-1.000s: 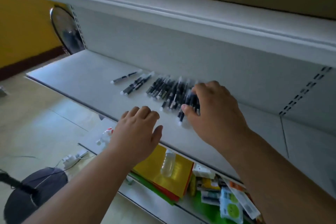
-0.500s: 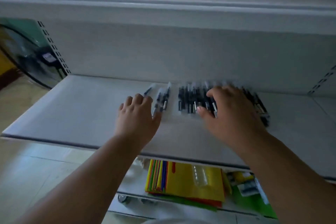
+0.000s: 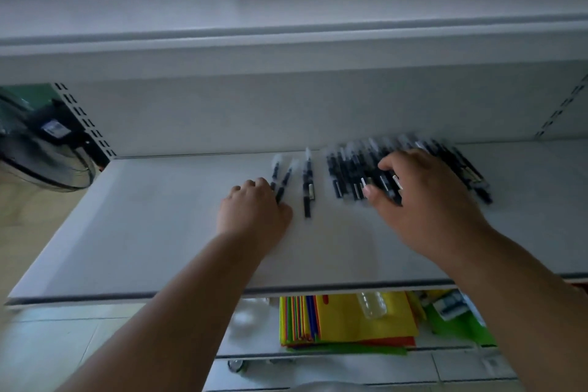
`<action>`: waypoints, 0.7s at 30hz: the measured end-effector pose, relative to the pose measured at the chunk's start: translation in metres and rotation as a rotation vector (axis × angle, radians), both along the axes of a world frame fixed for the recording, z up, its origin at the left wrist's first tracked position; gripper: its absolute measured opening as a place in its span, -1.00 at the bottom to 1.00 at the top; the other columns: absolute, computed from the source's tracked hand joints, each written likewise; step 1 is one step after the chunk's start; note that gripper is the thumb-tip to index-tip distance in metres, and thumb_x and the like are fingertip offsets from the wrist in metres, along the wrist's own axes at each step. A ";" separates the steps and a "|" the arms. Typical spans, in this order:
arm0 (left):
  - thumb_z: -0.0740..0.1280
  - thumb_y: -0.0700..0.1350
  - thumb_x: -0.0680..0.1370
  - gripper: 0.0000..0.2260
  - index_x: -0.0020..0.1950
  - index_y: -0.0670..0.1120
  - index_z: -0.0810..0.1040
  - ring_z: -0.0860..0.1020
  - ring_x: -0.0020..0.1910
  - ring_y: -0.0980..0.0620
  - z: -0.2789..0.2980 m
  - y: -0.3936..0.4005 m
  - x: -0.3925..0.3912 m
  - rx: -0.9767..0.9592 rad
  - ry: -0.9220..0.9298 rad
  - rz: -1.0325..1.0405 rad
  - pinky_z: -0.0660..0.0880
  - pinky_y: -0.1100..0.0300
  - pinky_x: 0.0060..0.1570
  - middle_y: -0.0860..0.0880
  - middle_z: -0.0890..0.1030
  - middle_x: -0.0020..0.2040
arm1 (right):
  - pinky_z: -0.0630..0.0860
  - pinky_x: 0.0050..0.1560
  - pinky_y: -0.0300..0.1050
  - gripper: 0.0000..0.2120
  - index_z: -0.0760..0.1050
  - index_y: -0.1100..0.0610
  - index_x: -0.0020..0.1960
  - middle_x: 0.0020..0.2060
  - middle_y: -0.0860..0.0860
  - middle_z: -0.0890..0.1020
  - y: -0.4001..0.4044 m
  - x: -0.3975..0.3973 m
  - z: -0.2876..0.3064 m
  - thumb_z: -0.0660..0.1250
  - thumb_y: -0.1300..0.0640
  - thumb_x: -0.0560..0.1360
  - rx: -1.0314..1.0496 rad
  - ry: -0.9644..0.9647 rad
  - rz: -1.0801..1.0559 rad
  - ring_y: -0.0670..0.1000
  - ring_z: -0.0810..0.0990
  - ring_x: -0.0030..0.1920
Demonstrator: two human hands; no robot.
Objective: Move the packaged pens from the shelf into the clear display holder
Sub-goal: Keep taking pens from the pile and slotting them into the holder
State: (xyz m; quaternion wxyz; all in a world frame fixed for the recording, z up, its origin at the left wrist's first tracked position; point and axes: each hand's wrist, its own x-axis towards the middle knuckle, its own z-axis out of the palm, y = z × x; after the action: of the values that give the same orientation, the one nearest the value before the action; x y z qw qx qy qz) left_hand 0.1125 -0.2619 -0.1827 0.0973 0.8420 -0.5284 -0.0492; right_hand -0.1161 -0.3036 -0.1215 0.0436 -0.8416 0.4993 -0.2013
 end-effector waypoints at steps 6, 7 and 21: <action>0.19 0.04 0.54 -0.67 0.14 -0.17 0.47 0.52 0.10 -0.17 -0.002 -0.013 -0.003 0.026 -0.101 -0.025 0.35 0.12 -0.10 -0.16 0.58 0.10 | 0.49 0.07 0.08 -0.64 0.47 0.12 0.14 0.04 0.07 0.57 0.001 0.001 0.001 0.28 -0.11 0.49 -0.008 -0.025 -0.012 0.12 0.52 0.06; 0.19 0.04 0.53 -0.67 0.13 -0.16 0.48 0.53 0.09 -0.16 -0.002 -0.015 -0.002 0.042 -0.113 -0.028 0.35 0.13 -0.12 -0.16 0.58 0.09 | 0.49 0.07 0.07 -0.65 0.47 0.12 0.15 0.04 0.06 0.57 0.001 0.001 0.000 0.29 -0.10 0.50 -0.009 -0.026 -0.015 0.12 0.52 0.06; 0.10 -0.02 0.62 -0.82 -0.12 -0.05 0.36 0.41 -0.28 -0.10 0.005 0.010 -0.004 -0.112 0.068 -0.095 0.24 0.12 -0.38 0.02 0.35 -0.32 | 0.47 0.00 -0.07 -0.64 0.47 0.11 0.21 0.11 0.02 0.55 -0.013 -0.006 -0.014 0.33 -0.08 0.52 0.016 -0.056 -0.052 0.03 0.53 0.02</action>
State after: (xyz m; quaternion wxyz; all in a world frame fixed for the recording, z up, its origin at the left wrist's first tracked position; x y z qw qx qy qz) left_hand 0.1089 -0.2520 -0.1773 0.1597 0.8070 -0.5661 -0.0527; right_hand -0.1224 -0.3163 -0.1352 0.0592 -0.8219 0.5212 -0.2220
